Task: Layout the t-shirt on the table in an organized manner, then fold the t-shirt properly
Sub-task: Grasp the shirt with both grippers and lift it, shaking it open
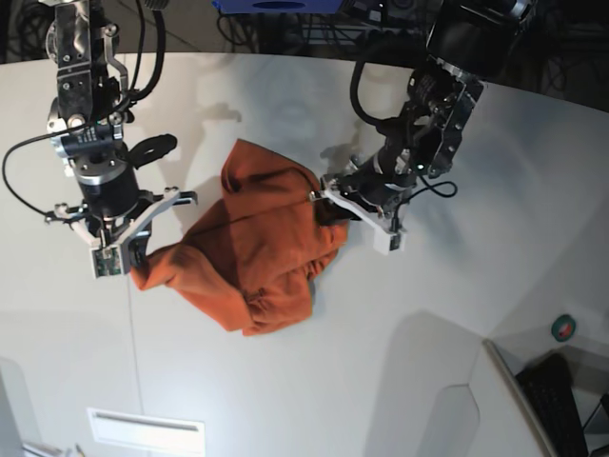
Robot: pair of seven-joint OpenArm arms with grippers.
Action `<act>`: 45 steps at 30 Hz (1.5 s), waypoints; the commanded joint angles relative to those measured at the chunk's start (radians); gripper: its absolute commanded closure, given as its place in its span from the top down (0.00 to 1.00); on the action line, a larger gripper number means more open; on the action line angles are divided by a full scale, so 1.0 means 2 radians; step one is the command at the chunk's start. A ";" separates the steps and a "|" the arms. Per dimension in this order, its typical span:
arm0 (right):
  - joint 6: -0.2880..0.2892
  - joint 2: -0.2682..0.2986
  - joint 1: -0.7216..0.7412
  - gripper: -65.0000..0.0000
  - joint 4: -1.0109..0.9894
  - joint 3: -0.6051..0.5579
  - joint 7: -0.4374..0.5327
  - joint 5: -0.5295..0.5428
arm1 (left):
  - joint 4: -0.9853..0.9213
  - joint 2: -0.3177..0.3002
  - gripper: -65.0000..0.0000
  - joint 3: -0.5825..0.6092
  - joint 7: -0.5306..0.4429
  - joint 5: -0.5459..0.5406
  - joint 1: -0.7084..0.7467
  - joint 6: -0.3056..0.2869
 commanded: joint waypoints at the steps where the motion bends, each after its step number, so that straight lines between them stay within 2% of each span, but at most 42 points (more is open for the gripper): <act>1: 0.000 0.002 0.005 0.00 0.007 0.000 0.014 0.001 | 0.005 -0.003 0.56 0.001 -0.008 -0.002 -0.006 -0.004; 3: 0.000 0.002 0.005 0.00 0.007 -0.002 0.014 0.001 | 0.008 -0.003 0.66 0.004 -0.008 -0.002 -0.006 -0.004; 5: 0.000 0.002 0.004 0.00 0.007 -0.001 0.014 0.001 | 0.009 -0.003 0.61 0.003 -0.008 -0.002 -0.006 -0.004; 7: 0.000 0.002 0.004 0.00 0.007 0.000 0.014 0.001 | 0.009 -0.003 0.43 -0.001 -0.008 -0.002 -0.006 -0.004; 10: 0.000 0.002 0.004 0.00 0.007 -0.002 0.014 0.001 | 0.010 -0.005 0.04 -0.002 -0.008 -0.002 -0.006 -0.004; 11: 0.000 0.002 0.004 0.00 0.007 -0.002 0.014 0.001 | 0.010 -0.005 0.00 -0.002 -0.008 -0.002 -0.006 -0.004; 15: 0.000 0.002 0.004 0.00 0.007 -0.003 0.014 0.001 | 0.044 -0.007 0.00 -0.002 -0.005 -0.002 -0.003 -0.004; 17: 0.000 0.001 0.008 0.00 0.007 -0.003 0.014 0.001 | 0.088 -0.024 0.00 -0.001 -0.004 -0.003 -0.003 -0.004; 19: 0.000 0.001 0.030 0.00 0.007 -0.013 0.014 0.001 | 0.123 -0.029 0.00 -0.003 0.028 -0.003 -0.018 -0.004; 21: 0.000 0.006 0.064 0.00 -0.004 -0.022 0.014 0.001 | 0.135 -0.027 0.00 -0.014 0.077 -0.003 -0.065 -0.004; 23: 0.000 0.006 0.102 0.00 -0.025 -0.020 0.014 0.000 | 0.125 -0.016 0.00 -0.031 0.118 -0.002 -0.108 -0.004; 25: 0.000 0.013 0.142 0.00 -0.053 -0.020 0.014 0.000 | 0.107 -0.001 0.00 -0.051 0.134 0.000 -0.156 -0.004; 27: 0.000 0.027 0.183 0.00 -0.082 -0.022 0.014 0.001 | 0.080 0.010 0.00 -0.060 0.134 0.000 -0.202 -0.004; 31: 0.000 0.035 0.269 0.00 -0.132 -0.020 0.014 0.000 | 0.016 0.020 0.00 -0.058 0.134 -0.001 -0.302 -0.004; 33: 0.000 0.050 0.308 0.00 -0.142 -0.019 0.014 0.001 | -0.012 0.033 0.00 -0.061 0.127 0.000 -0.349 -0.004; 38: 0.000 0.080 0.383 0.00 -0.137 -0.019 0.014 -0.001 | -0.045 0.044 0.00 -0.062 0.103 -0.001 -0.443 -0.004; 45: 0.000 0.127 0.442 0.00 -0.072 -0.016 0.015 -0.002 | -0.038 0.060 0.00 -0.062 0.106 -0.002 -0.544 -0.004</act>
